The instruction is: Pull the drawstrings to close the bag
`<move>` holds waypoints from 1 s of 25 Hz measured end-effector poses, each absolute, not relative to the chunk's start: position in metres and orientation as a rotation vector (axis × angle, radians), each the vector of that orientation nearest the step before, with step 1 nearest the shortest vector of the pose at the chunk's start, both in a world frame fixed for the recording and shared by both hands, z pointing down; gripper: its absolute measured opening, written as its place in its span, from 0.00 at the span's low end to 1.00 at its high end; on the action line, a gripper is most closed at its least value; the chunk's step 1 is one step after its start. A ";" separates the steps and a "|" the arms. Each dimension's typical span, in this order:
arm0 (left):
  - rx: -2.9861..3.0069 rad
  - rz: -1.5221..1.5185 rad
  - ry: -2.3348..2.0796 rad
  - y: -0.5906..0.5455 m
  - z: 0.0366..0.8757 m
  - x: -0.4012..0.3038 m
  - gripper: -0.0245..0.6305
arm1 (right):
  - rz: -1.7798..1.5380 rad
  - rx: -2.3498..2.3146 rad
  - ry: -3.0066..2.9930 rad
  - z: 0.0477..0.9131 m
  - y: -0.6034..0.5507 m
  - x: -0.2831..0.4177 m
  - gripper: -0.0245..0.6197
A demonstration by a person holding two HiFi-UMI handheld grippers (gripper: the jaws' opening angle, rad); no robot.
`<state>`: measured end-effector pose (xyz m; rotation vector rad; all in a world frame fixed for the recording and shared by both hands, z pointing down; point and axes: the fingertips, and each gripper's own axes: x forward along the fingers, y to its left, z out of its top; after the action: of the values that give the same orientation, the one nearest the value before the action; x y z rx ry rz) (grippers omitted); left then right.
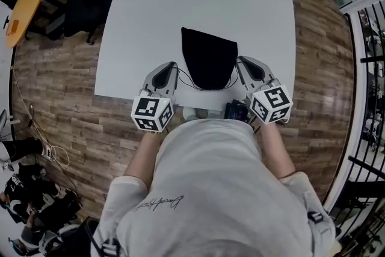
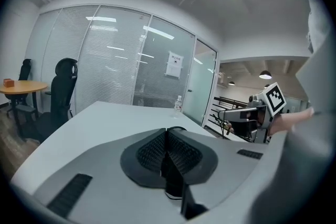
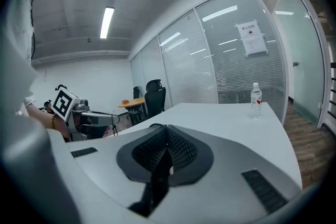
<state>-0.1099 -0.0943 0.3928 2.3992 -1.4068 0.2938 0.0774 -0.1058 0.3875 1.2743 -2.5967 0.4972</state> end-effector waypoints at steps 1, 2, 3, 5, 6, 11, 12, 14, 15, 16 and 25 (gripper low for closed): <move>2.410 0.300 -1.394 -0.093 0.393 -0.106 0.06 | 0.498 1.267 -2.595 0.388 -0.106 0.074 0.08; 2.423 0.310 -1.382 -0.092 0.393 -0.103 0.06 | 0.498 1.261 -2.594 0.388 -0.106 0.072 0.08; 2.435 0.322 -1.375 -0.090 0.393 -0.101 0.06 | 0.499 1.257 -2.596 0.388 -0.105 0.070 0.08; 2.445 0.333 -1.374 -0.086 0.393 -0.099 0.06 | 0.506 1.251 -2.602 0.388 -0.103 0.066 0.08; 2.445 0.331 -1.376 -0.085 0.393 -0.098 0.06 | 0.511 1.248 -2.605 0.388 -0.102 0.065 0.08; 2.456 0.322 -1.379 -0.085 0.388 -0.096 0.06 | 0.521 1.233 -2.614 0.388 -0.098 0.062 0.08; 2.459 0.320 -1.379 -0.086 0.387 -0.096 0.06 | 0.521 1.231 -2.615 0.388 -0.098 0.061 0.08; 2.463 0.319 -1.378 -0.086 0.386 -0.095 0.06 | 0.522 1.228 -2.616 0.388 -0.097 0.061 0.08; 2.465 0.319 -1.376 -0.086 0.386 -0.094 0.06 | 0.524 1.227 -2.617 0.388 -0.097 0.060 0.08; 2.466 0.319 -1.374 -0.086 0.386 -0.094 0.06 | 0.526 1.225 -2.618 0.388 -0.096 0.060 0.08; 2.463 0.326 -1.387 -0.084 0.385 -0.102 0.06 | 0.517 1.201 -2.605 0.392 -0.093 0.056 0.08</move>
<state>-0.1023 -0.0839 0.3848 2.4634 -1.3866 0.3259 0.0556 -0.0932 0.3918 1.2011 -2.6052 0.5173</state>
